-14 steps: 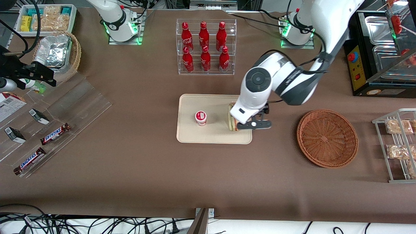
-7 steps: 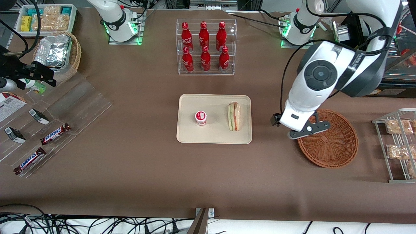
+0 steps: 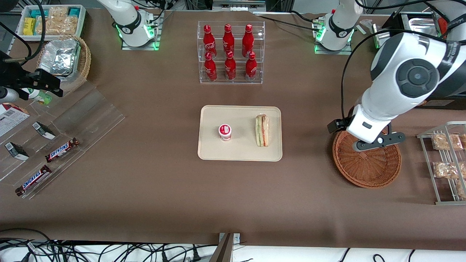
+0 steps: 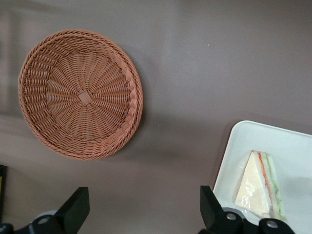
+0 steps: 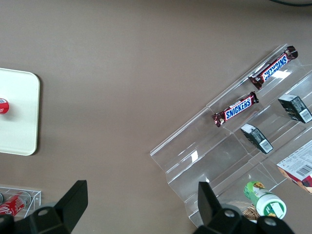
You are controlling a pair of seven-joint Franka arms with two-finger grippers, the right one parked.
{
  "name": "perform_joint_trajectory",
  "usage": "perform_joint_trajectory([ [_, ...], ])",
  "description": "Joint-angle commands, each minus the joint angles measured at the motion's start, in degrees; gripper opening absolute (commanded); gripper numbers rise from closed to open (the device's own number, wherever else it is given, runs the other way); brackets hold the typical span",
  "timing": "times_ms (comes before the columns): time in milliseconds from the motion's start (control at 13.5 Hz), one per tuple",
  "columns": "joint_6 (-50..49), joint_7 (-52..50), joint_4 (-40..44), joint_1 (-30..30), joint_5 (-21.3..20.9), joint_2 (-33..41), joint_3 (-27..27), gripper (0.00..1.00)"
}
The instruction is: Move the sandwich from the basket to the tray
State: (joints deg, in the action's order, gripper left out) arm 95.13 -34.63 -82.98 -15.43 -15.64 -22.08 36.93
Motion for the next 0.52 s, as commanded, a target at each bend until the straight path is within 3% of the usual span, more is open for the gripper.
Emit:
perform_joint_trajectory([
  [0,-2.0,5.9,-0.8,4.2,4.8,5.5,-7.3,1.00],
  [74,-2.0,8.5,-1.2,5.7,7.8,7.0,-11.2,1.00],
  [295,-3.8,15.9,-1.5,8.0,9.9,9.9,-17.0,1.00],
  [443,-4.6,21.7,-2.4,10.2,13.9,12.2,-23.1,1.00],
])
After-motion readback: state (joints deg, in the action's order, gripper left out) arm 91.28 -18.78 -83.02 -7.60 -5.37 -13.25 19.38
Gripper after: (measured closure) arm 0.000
